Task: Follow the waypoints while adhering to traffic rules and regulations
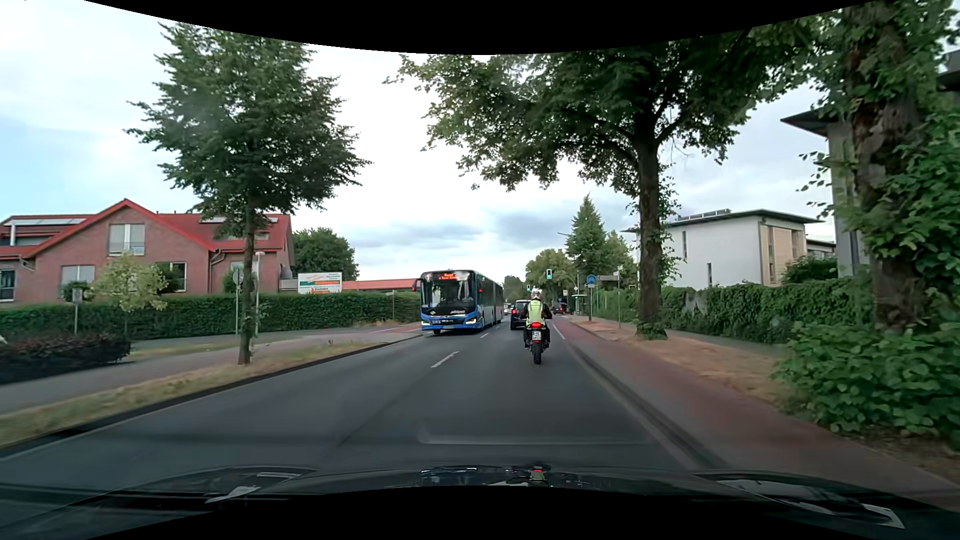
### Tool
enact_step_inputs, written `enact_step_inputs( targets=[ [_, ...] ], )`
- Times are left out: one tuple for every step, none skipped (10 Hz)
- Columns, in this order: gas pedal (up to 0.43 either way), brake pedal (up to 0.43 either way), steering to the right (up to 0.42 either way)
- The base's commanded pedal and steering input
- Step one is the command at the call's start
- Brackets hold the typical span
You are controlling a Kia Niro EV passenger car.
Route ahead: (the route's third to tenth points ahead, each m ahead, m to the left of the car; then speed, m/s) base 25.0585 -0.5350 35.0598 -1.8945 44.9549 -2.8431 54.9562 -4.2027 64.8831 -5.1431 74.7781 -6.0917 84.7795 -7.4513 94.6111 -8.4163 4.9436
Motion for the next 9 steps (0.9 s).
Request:
enact_step_inputs(
  targets=[
    [0.087,0.000,0.049],
    [0.079,0.000,0.049],
    [0.079,0.000,0.049],
    [0.079,0.000,0.049],
    [0.079,0.000,0.049],
    [0.079,0.000,0.049],
    [0.079,0.000,0.049],
    [0.079,0.000,0.049],
    [0.079,0.000,0.049]
  ],
)
